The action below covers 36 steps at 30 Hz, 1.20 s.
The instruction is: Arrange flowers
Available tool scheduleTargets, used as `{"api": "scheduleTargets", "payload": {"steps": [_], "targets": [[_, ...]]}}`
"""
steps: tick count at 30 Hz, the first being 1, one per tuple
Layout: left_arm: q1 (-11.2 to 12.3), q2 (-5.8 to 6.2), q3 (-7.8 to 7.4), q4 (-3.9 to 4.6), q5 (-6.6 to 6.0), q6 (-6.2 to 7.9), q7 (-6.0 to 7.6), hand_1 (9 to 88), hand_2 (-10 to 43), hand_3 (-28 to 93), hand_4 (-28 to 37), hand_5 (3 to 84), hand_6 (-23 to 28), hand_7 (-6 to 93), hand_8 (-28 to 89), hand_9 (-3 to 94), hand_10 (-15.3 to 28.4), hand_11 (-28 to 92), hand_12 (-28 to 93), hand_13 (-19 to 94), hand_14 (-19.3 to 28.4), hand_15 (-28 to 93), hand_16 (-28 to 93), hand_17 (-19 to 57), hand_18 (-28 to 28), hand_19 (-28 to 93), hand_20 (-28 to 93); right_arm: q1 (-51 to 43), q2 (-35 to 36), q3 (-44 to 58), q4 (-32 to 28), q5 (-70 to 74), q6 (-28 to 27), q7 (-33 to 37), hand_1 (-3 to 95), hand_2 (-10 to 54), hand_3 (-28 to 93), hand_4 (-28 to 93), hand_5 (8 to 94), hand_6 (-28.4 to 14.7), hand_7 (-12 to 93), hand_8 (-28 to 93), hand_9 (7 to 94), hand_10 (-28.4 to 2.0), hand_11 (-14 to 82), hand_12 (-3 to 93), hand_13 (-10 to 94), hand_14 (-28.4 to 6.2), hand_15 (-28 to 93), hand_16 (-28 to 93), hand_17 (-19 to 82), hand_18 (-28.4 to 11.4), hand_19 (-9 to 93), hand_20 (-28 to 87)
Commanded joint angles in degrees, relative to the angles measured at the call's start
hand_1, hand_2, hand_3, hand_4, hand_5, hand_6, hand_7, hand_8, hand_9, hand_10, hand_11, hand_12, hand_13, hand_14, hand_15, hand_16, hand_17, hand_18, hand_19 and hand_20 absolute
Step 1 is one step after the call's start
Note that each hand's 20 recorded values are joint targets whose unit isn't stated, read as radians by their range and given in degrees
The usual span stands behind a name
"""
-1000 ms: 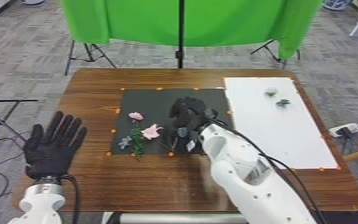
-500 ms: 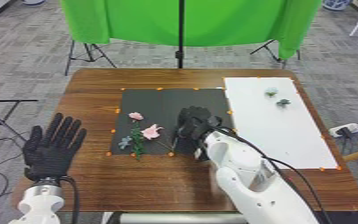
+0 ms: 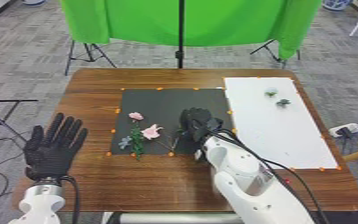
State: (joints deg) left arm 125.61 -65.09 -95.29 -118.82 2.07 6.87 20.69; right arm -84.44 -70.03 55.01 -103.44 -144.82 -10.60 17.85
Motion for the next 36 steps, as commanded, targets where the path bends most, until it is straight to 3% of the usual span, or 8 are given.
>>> {"api": "scheduleTargets", "payload": {"steps": [1,8,12,19,23,25,28,36], "targets": [[0.9,-0.22,0.16,0.23,-0.40,-0.24,-0.30,26.8,15.9,75,-28.3,43.7,10.3,11.2,-10,37.0,16.6,19,9,28,16.7,33,-7,-8.3,14.2,33,10,-0.1,0.8,0.8,-5.6,5.6,-0.4,2.1,94.6,-9.5,-28,37,70.1,0.7,43,-5,79.8,-9.6,20.3,42.5,66,-6.3,54,38,31,-21.5,86,41],[0.7,0.16,0.47,0.28,-0.60,-0.08,-0.07,26.7,16.0,75,-28.3,43.8,10.4,11.2,-10,37.0,16.7,19,9,28,16.8,33,-7,-8.3,14.2,32,10,2.6,-0.1,-1.9,-4.0,4.5,1.0,0.6,94.6,-9.5,-28,36,70.4,0.5,41,-5,80.1,-9.7,18.8,42.3,66,-6.6,54,38,31,-21.7,86,41],[0.0,0.28,1.09,0.50,1.69,0.15,-0.48,26.8,16.0,75,-28.3,44.0,10.6,11.2,-10,37.2,17.0,19,9,28,16.9,33,-7,-8.4,14.3,33,10,4.7,-0.9,-4.0,-0.4,2.5,0.4,0.6,94.6,-9.5,-28,36,70.5,0.6,41,-5,80.2,-9.6,18.6,42.1,66,-6.5,53,38,31,-21.7,86,41],[-0.8,0.42,1.42,0.97,1.52,0.33,-0.74,26.8,16.0,75,-28.3,44.2,10.7,11.1,-11,37.5,17.3,19,9,28,17.0,33,-7,-8.4,14.4,33,11,5.7,-2.1,-5.1,1.2,1.7,0.4,0.2,94.6,-9.5,-28,36,70.2,0.8,41,-5,80.0,-9.2,18.5,42.1,66,-6.3,54,38,31,-21.8,87,41],[-0.4,0.46,1.43,0.73,1.59,0.41,-0.88,26.9,16.0,75,-28.3,44.3,10.7,11.1,-11,37.6,17.5,19,9,28,17.1,34,-7,-8.5,14.4,33,11,5.5,-2.1,-5.4,0.8,1.2,-0.6,0.5,94.6,-9.5,-28,36,69.7,0.7,40,-5,79.8,-9.0,18.5,42.2,66,-6.3,54,38,31,-21.8,87,41],[1.5,0.58,0.90,-0.49,1.56,0.18,-0.38,26.9,16.0,75,-28.3,44.3,10.8,11.1,-11,37.7,17.4,19,9,28,17.2,34,-7,-8.5,14.5,33,11,4.6,-1.5,-5.9,-0.8,1.6,-1.4,1.4,94.5,-9.5,-28,35,69.0,0.7,39,-6,79.2,-9.0,18.2,41.9,66,-6.5,54,38,31,-21.9,87,41],[0.6,0.59,1.33,-0.14,1.52,0.80,-0.54,26.9,16.1,75,-28.3,44.2,10.8,11.1,-11,37.7,17.4,19,9,28,17.3,34,-7,-8.5,14.5,33,11,4.6,-1.9,-5.8,-0.6,1.3,-2.8,1.4,94.5,-9.5,-28,35,68.6,0.9,34,-8,78.6,-9.2,18.1,41.5,65,-6.7,54,38,31,-21.8,87,41],[-0.1,0.34,1.49,0.45,2.21,0.42,-0.98,27.0,16.1,75,-28.3,44.3,10.7,11.3,-11,37.7,17.4,19,9,28,17.4,34,-7,-8.6,14.6,33,11,4.9,-2.1,-5.5,0.0,1.0,-4.1,1.3,94.6,-9.5,-28,35,67.5,1.2,23,-13,77.6,-9.5,17.4,40.6,64,-6.7,55,37,30,-22.0,86,40]]}}
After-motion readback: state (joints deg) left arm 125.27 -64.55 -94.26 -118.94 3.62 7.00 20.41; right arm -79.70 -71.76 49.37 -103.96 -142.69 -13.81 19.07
